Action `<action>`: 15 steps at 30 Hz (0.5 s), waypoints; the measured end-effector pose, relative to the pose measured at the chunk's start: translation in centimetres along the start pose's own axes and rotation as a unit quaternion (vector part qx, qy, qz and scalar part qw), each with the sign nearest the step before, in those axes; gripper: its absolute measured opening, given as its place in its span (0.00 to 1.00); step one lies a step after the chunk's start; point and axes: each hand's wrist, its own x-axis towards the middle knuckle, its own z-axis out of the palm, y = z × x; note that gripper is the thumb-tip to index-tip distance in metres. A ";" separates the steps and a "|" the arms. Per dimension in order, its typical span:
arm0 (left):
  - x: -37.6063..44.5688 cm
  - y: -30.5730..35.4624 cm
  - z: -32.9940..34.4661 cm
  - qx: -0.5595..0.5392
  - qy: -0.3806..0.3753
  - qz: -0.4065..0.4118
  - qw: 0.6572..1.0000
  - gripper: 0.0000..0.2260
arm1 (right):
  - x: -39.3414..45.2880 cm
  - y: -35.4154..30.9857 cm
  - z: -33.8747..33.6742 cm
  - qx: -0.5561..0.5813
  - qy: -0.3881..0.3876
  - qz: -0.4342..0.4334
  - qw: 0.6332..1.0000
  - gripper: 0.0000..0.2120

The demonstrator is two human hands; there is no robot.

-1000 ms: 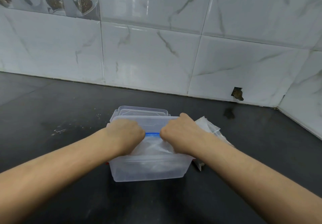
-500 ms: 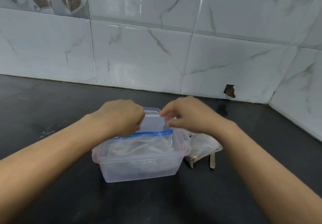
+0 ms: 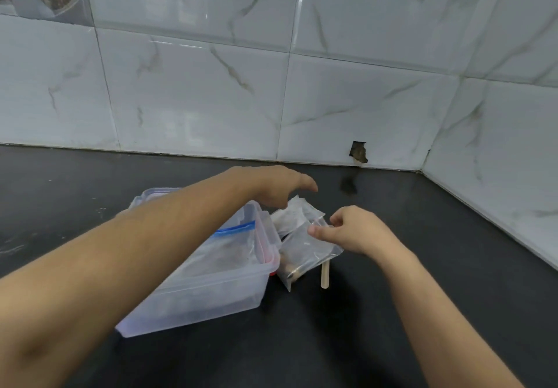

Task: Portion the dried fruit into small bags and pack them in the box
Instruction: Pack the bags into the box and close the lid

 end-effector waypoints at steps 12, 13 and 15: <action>3.8 0.8 0.9 0.066 -0.098 0.036 0.992 0.11 | 1.6 -0.4 1.5 0.041 -0.008 0.026 0.999 0.17; 3.9 0.7 1.0 0.066 -0.095 0.035 0.993 0.09 | 1.6 -0.3 1.5 0.048 -0.006 0.023 0.999 0.17; 3.8 0.5 0.9 0.053 -0.090 0.031 0.994 0.09 | 1.6 -0.1 1.4 0.056 -0.009 0.019 0.998 0.14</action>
